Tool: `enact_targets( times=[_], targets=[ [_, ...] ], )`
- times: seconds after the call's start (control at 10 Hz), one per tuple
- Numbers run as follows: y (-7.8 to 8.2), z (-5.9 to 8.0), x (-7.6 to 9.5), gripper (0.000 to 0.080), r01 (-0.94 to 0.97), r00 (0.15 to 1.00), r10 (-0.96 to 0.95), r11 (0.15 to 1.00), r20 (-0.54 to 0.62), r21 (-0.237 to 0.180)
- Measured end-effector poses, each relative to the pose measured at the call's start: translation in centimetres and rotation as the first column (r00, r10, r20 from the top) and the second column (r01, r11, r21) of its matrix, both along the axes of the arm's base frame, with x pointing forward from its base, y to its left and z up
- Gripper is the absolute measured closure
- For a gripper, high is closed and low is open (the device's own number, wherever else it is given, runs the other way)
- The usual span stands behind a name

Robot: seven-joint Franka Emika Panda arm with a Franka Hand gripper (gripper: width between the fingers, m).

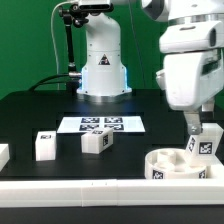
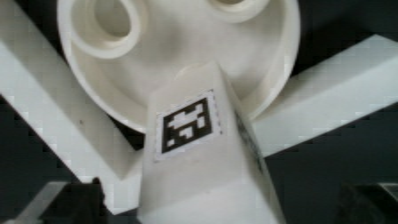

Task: Assemble stool

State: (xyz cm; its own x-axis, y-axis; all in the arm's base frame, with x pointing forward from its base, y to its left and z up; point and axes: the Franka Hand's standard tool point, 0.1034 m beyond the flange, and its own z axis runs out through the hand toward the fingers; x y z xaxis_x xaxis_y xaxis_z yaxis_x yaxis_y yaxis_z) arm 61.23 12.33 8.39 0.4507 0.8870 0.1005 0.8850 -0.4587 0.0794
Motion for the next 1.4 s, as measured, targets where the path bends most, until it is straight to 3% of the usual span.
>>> enact_targets(
  times=[0.2, 0.5, 0.7, 0.8, 1.1, 1.4],
  targets=[
    [0.48, -0.23, 0.36, 0.0151, -0.119, 0.993, 0.119, 0.992, 0.010, -0.041],
    [0.42, -0.36, 0.35, 0.0151, -0.136, 0.991, 0.137, 0.989, 0.009, -0.050],
    [0.38, -0.39, 0.34, 0.0400, -0.135, 0.991, 0.135, 0.990, 0.009, -0.050],
    [0.35, -0.39, 0.35, 0.0461, -0.134, 0.991, 0.135, 0.990, 0.009, -0.050],
    [0.34, -0.38, 0.36, 0.0461, -0.129, 0.992, 0.130, 0.990, 0.009, -0.049],
    [-0.08, -0.43, 0.02, 0.0461, 0.039, 0.998, -0.040, 0.999, -0.050, -0.031]
  ],
)
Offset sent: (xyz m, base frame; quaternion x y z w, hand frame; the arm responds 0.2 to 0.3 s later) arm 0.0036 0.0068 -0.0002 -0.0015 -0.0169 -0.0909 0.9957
